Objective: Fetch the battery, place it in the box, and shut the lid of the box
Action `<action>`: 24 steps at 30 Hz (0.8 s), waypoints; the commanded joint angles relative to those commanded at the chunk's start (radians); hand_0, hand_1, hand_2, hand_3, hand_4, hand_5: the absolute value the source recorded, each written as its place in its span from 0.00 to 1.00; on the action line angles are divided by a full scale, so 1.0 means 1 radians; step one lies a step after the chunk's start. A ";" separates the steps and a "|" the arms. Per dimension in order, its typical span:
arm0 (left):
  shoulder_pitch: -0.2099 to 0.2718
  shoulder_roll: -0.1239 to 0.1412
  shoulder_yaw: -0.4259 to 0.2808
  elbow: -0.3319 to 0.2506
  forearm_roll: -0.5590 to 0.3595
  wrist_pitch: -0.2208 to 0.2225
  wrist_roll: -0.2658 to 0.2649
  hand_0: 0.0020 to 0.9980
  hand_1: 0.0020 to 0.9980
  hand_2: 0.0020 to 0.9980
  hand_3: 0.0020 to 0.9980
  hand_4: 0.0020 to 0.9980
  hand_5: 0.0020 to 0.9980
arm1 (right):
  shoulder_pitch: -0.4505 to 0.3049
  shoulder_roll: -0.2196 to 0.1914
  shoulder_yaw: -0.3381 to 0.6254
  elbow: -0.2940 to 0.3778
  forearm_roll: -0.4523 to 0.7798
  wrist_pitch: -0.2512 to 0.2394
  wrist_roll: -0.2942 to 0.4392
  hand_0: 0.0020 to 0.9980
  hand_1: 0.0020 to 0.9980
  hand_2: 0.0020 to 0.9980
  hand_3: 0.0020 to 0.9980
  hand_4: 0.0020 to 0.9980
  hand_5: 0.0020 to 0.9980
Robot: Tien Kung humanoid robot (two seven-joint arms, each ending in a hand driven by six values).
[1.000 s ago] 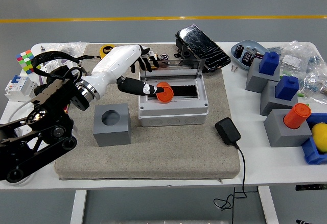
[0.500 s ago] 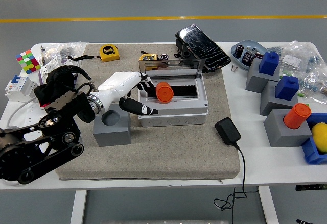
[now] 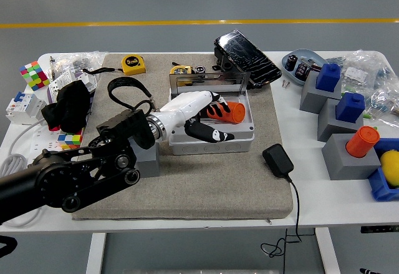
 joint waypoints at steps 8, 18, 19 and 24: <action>-0.019 -0.038 -0.065 -0.016 -0.052 0.046 -0.043 0.32 0.62 0.64 0.66 0.81 0.46 | 0.000 0.000 -0.008 -0.003 0.004 0.000 0.000 0.67 0.66 0.62 0.53 0.91 0.49; -0.029 -0.005 -0.220 -0.051 0.095 0.111 -0.091 0.47 0.69 0.68 0.67 0.85 0.46 | -0.002 0.000 -0.008 -0.003 0.004 0.000 0.000 0.67 0.66 0.62 0.53 0.91 0.49; -0.030 -0.005 -0.225 -0.039 0.101 0.110 -0.090 0.47 0.69 0.68 0.67 0.85 0.46 | -0.002 -0.001 -0.008 -0.003 0.004 0.000 0.000 0.67 0.66 0.62 0.53 0.91 0.49; -0.041 -0.003 -0.214 0.055 0.111 0.074 -0.058 0.68 0.81 0.77 0.76 0.87 0.47 | -0.001 -0.003 -0.009 -0.002 0.004 0.000 -0.001 0.67 0.66 0.62 0.53 0.91 0.49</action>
